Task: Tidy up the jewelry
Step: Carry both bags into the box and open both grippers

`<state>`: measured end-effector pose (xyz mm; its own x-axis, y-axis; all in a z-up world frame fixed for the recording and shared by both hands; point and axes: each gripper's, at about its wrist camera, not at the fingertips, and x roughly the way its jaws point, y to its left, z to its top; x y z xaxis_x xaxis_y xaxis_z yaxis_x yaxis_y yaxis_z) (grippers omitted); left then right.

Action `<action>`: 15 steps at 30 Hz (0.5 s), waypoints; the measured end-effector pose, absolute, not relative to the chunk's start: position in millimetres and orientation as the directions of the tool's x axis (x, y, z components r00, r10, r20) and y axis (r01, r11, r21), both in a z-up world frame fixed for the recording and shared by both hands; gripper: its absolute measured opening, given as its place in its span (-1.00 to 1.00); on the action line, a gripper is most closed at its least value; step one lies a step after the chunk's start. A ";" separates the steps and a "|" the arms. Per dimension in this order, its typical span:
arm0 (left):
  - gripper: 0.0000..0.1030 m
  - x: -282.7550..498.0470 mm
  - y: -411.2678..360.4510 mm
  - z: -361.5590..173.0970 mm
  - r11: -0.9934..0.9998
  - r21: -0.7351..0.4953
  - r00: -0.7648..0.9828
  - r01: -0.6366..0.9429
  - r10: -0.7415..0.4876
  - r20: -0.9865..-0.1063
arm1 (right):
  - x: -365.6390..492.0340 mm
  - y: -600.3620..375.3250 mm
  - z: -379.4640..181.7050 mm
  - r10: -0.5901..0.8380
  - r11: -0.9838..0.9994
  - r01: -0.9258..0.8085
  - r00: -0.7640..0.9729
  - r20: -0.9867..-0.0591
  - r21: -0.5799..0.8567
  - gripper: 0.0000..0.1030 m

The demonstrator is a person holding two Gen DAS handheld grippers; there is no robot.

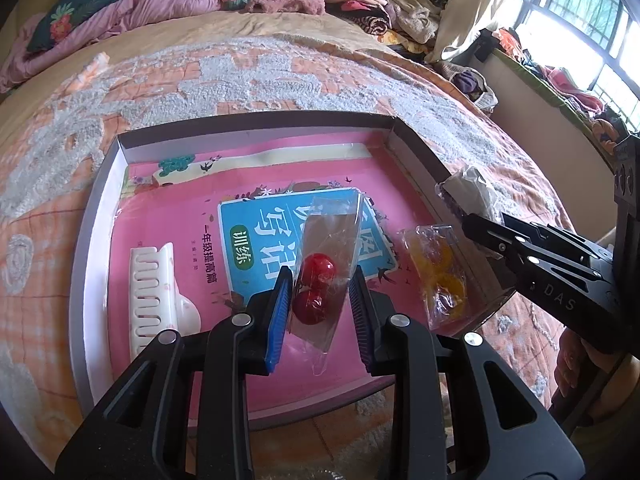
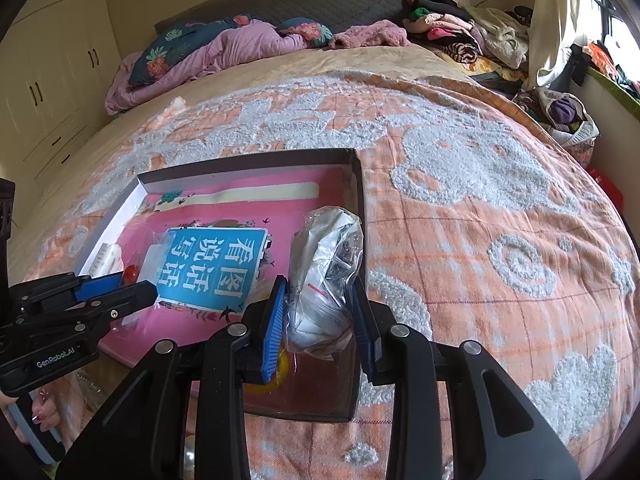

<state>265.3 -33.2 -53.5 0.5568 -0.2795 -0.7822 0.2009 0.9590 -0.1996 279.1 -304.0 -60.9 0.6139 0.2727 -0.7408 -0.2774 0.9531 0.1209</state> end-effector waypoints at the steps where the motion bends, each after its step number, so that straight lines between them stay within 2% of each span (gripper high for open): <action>1: -0.59 265.9 -32.6 -53.9 0.959 -0.201 0.556 0.201 -0.281 -0.782 | 279.0 -304.3 -61.4 0.273 0.953 -0.276 0.613 -0.742 0.122 -0.38; 7: -0.59 266.4 -32.8 -54.2 0.959 -0.201 0.557 0.199 -0.279 -0.783 | 277.4 -304.6 -61.5 0.276 0.954 -0.270 0.608 -0.745 0.133 -0.31; 10: -0.59 266.8 -33.0 -54.7 0.960 -0.197 0.557 0.197 -0.275 -0.783 | 272.7 -305.1 -53.3 0.278 0.953 -0.273 0.629 -0.726 0.128 -0.14; 12: -0.57 266.7 -32.8 -54.8 0.960 -0.198 0.558 0.197 -0.276 -0.783 | 269.3 -306.2 -47.1 0.284 0.953 -0.273 0.641 -0.713 0.134 0.03; 13: -0.54 266.8 -32.8 -54.8 0.961 -0.197 0.558 0.195 -0.274 -0.783 | 267.3 -307.2 -44.1 0.286 0.953 -0.271 0.646 -0.708 0.137 0.06; 15: -0.27 266.9 -31.2 -53.0 0.961 -0.197 0.564 0.194 -0.274 -0.779 | 263.2 -309.5 -37.1 0.288 0.953 -0.269 0.656 -0.697 0.141 0.21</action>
<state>266.9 -31.2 -53.0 0.5644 -0.2735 -0.7789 0.1942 0.9610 -0.1968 263.2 -309.5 -37.1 0.6565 0.2883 -0.6971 -0.2693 0.9528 0.1405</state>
